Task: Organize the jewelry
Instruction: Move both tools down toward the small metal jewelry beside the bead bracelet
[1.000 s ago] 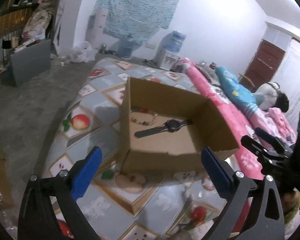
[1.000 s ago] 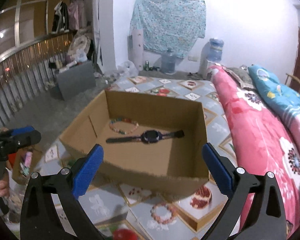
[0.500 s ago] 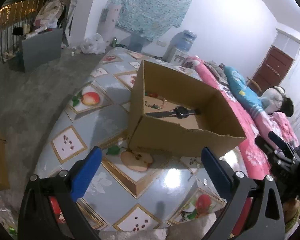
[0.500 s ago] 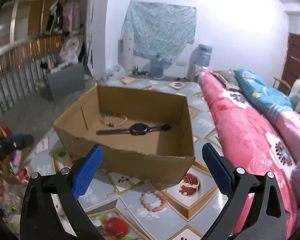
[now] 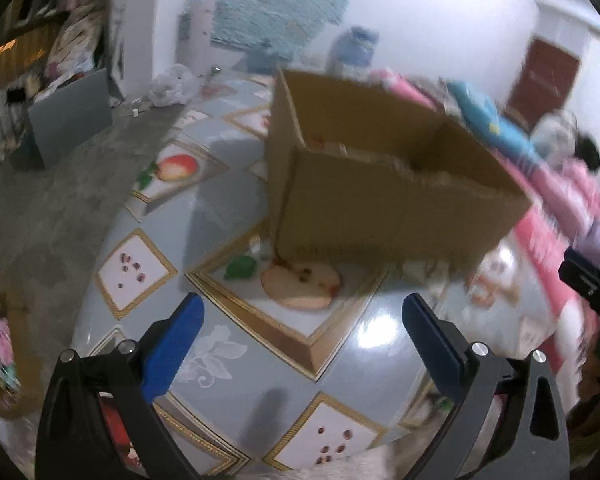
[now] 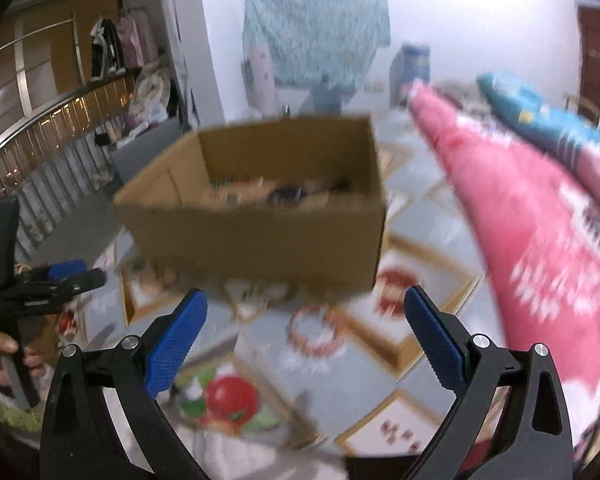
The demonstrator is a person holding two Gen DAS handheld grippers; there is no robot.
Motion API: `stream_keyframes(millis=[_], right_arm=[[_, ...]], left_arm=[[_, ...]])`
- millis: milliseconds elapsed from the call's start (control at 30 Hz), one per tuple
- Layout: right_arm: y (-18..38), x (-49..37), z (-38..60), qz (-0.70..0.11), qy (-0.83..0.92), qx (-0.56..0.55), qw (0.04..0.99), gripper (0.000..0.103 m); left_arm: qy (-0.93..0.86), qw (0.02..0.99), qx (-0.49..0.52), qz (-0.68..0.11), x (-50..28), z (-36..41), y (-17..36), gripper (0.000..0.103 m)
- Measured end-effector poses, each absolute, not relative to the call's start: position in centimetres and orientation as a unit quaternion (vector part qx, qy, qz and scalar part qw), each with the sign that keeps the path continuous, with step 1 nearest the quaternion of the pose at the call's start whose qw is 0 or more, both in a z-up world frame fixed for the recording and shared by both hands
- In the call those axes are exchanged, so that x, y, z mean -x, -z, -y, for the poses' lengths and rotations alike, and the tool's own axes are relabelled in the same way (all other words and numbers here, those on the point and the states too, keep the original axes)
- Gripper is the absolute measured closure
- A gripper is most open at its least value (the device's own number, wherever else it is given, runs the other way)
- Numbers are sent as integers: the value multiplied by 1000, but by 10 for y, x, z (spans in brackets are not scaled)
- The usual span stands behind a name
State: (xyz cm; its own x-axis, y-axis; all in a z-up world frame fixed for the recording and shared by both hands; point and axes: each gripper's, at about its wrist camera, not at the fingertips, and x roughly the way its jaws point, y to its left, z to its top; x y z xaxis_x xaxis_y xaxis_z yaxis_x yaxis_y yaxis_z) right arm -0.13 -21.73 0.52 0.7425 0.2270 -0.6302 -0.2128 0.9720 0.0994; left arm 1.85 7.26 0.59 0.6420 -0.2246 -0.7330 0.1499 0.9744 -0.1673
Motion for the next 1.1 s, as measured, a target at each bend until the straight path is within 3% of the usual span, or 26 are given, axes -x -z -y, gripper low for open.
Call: stream_keyframes(millis=[267, 500, 833, 1000, 1100], right_arm=[[42, 2, 203, -421, -154, -46, 893, 14], [52, 4, 195, -432, -182, -67, 881, 30], [49, 0, 195, -428, -205, -41, 879, 53], [48, 1, 197, -426, -204, -41, 880, 56], [49, -2, 203, -425, -198, -51, 882, 57]], left_arm=[[123, 894, -66, -425, -33, -33, 30, 6], [129, 874, -78, -463, -47, -31, 52, 5], [138, 876, -91, -454, -52, -37, 53, 4], [166, 882, -98, -430, -43, -19, 40, 17], [203, 881, -93, -417, -42, -5, 31, 30]])
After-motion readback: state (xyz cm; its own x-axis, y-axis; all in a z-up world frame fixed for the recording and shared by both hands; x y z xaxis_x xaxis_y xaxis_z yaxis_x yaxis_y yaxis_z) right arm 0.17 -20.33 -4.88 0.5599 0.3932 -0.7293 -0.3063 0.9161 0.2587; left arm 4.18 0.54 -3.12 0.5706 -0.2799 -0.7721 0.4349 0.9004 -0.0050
